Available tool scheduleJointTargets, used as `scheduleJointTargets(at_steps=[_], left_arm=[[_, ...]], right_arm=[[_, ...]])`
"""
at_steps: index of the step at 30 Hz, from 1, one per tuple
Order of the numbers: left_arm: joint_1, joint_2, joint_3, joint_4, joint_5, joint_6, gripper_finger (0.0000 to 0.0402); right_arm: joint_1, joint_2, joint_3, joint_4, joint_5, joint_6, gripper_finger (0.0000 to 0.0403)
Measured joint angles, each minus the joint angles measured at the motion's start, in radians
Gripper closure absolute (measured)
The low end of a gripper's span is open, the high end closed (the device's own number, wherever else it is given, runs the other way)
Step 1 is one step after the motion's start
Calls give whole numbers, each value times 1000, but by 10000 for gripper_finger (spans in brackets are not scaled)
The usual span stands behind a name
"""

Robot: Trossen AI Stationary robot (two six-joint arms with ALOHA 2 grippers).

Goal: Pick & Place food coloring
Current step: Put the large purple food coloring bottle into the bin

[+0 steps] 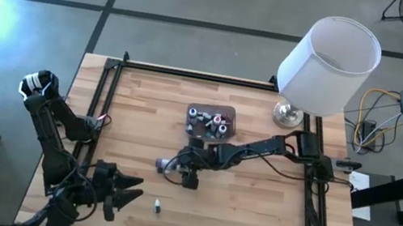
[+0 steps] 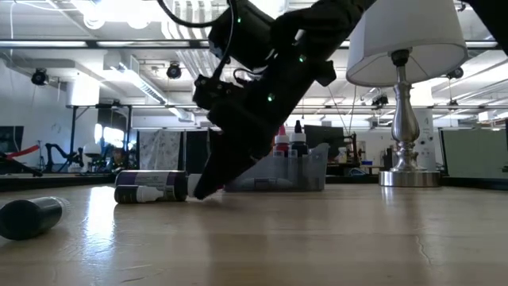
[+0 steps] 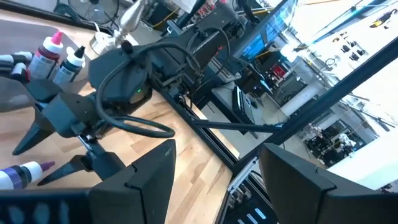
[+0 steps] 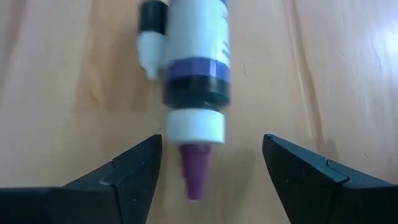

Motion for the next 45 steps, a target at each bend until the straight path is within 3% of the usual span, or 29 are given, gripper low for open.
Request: scheduleJointTargets(at_steps=[19,32,45], left_arm=[[18,-3,0,-38,-10,-8,195],[20,-3,0,-38,-14,-26,195],[24,-3,0,-38,-15,-27,195]], right_arm=[[-2,1,-21,59,-9,13,177],[-2,1,-27,92,-20,49,183],[-2,1,-27,89,-16,50,234]])
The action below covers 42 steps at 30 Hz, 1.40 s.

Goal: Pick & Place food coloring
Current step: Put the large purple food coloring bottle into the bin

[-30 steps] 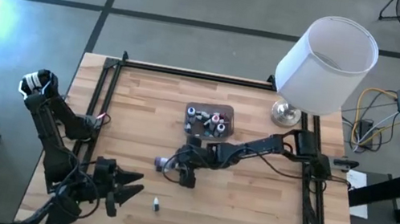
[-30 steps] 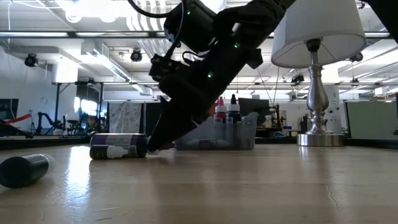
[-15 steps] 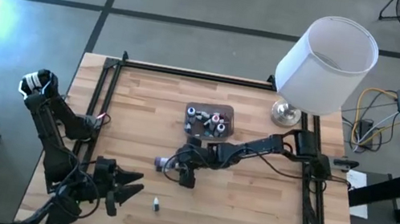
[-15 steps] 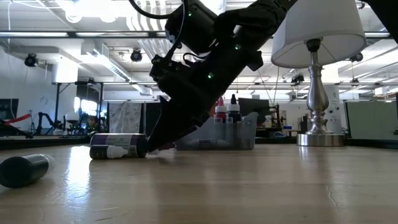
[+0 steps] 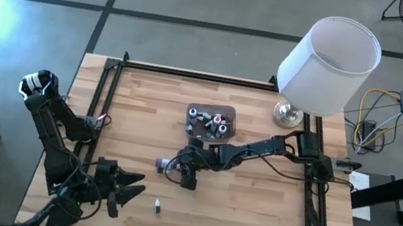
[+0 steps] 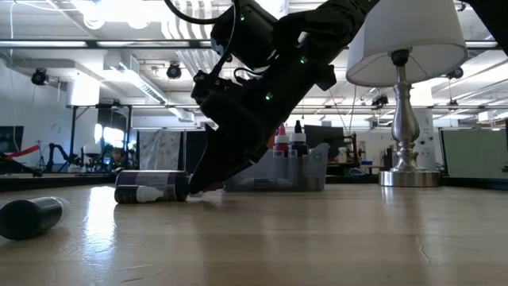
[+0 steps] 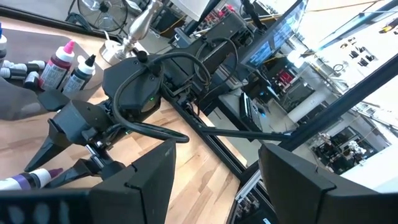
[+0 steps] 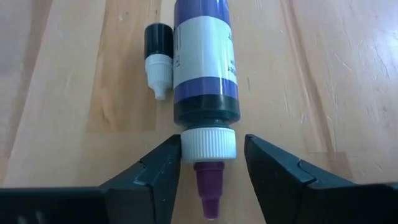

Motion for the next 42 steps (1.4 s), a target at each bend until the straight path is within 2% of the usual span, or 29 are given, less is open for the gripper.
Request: scheduleJointTargets(at_steps=[9,16,20,23,26,29,32,36,39,42], left_arm=[[0,0,0,0,0,0,195],[0,0,0,-1,0,0,195],[0,0,0,-7,0,2,195],[2,0,0,-21,0,3,195],[3,0,0,-41,-3,3,195],[7,0,0,-55,-6,3,195],[12,0,0,-63,-10,4,195],[19,0,0,-70,-11,7,195],[21,0,0,-70,-11,7,195],[21,0,0,-71,-11,7,195]], right_arm=[[0,-6,13,-79,2,-42,299],[-4,-70,45,-164,55,-98,301],[-17,-124,99,-360,86,-157,301],[-19,-166,157,-567,118,-217,301],[-17,-201,220,-791,124,-210,301],[-18,-206,275,-1025,79,-113,301],[-23,-198,317,-1236,-10,34,301],[-24,-185,327,-1455,-99,176,292],[-25,-183,306,-1515,-172,223,291],[-25,-190,273,-1511,-322,252,294]])
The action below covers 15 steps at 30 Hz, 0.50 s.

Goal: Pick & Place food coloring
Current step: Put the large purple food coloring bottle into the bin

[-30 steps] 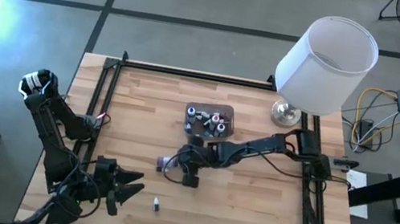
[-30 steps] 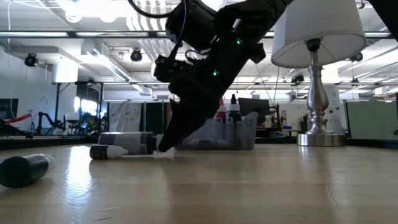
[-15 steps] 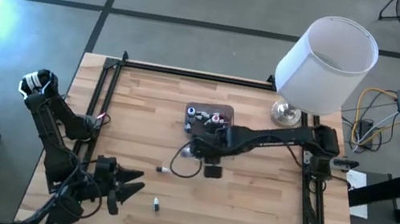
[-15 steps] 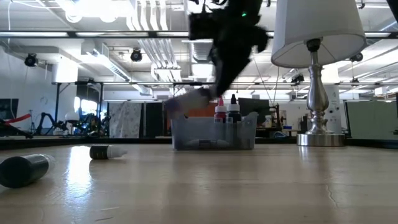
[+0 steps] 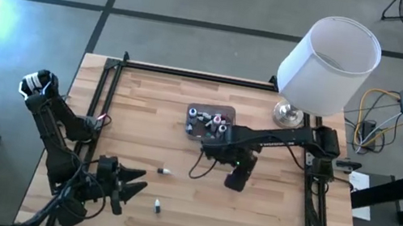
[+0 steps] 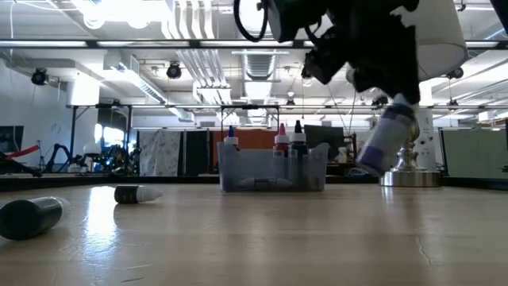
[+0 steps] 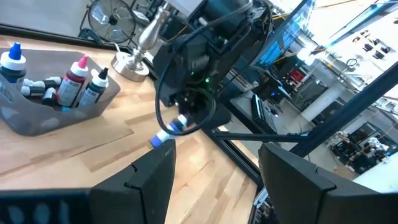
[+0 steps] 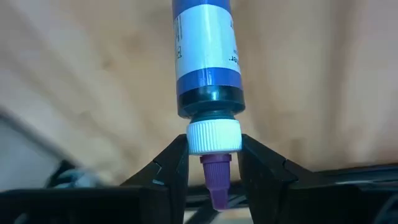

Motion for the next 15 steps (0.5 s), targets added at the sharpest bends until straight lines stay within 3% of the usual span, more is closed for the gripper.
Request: scheduleJointTargets(at_steps=[7,15], left_arm=[[1,0,0,0,0,1,195],[1,0,0,-1,-1,25,195]], right_arm=[[12,-2,-110,0,-203,107,294],[83,-29,-234,-1,-155,315,294]])
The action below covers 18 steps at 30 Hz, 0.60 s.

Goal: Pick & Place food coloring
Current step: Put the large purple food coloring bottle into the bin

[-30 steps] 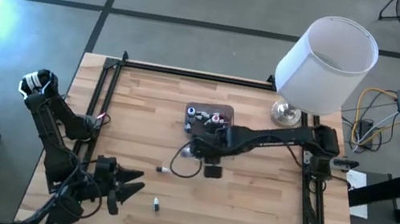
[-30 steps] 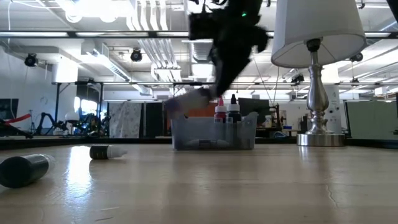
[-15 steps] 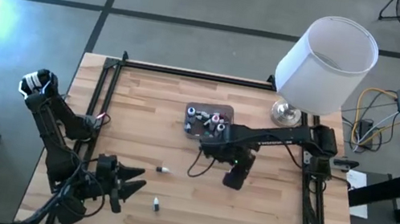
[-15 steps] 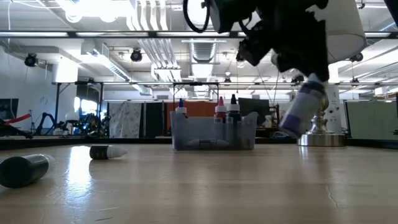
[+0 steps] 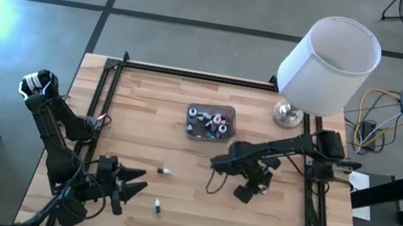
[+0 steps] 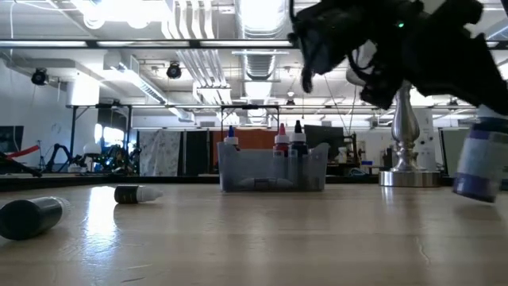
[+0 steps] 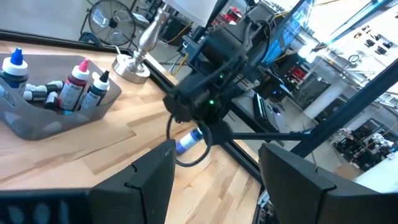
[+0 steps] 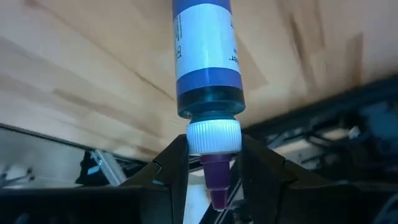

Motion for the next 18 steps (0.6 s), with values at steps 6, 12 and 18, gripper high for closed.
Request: scheduleJointTargets(at_steps=[6,12,18], left_arm=[[5,0,0,-13,-1,27,195],[9,0,0,-84,-2,24,195],[15,0,0,-126,5,22,195]], right_arm=[[64,-70,-101,-1,-143,79,289],[107,-142,-195,1,-244,171,289],[106,-150,-258,2,-261,190,284]])
